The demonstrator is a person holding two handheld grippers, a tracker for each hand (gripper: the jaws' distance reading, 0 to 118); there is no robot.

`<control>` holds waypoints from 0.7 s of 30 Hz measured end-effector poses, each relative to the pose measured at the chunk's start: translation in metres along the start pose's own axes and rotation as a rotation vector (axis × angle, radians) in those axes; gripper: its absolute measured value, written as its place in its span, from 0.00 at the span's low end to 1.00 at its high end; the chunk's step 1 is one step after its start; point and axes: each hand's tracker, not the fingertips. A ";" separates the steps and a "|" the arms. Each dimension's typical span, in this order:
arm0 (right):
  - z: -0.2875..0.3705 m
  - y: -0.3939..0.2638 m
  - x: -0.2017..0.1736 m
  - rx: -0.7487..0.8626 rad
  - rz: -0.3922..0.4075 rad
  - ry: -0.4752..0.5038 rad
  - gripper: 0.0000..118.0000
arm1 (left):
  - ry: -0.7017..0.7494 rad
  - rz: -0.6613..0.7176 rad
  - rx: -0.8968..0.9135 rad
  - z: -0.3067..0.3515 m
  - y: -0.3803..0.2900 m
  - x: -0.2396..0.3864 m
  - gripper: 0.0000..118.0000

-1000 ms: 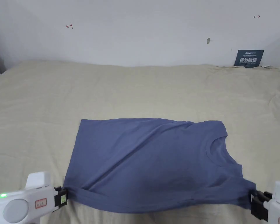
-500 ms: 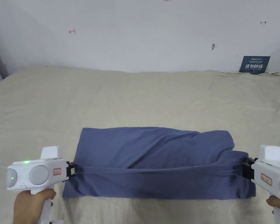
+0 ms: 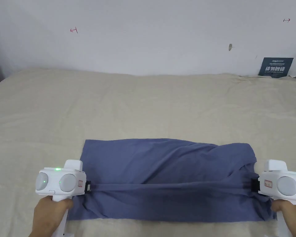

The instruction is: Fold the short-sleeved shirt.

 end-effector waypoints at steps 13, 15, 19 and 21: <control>0.018 -0.001 0.016 0.068 -0.029 0.035 0.55 | -0.042 0.059 0.012 0.020 0.000 0.000 0.74; 0.035 0.000 0.015 0.103 -0.027 0.046 0.72 | -0.038 0.062 0.046 0.031 0.001 0.001 0.96; 0.074 0.002 0.015 0.207 -0.023 0.061 0.76 | -0.027 0.044 0.109 0.059 0.003 0.001 0.98; 0.093 0.002 0.016 0.258 -0.008 0.082 0.76 | -0.032 0.041 0.159 0.076 0.003 -0.001 0.98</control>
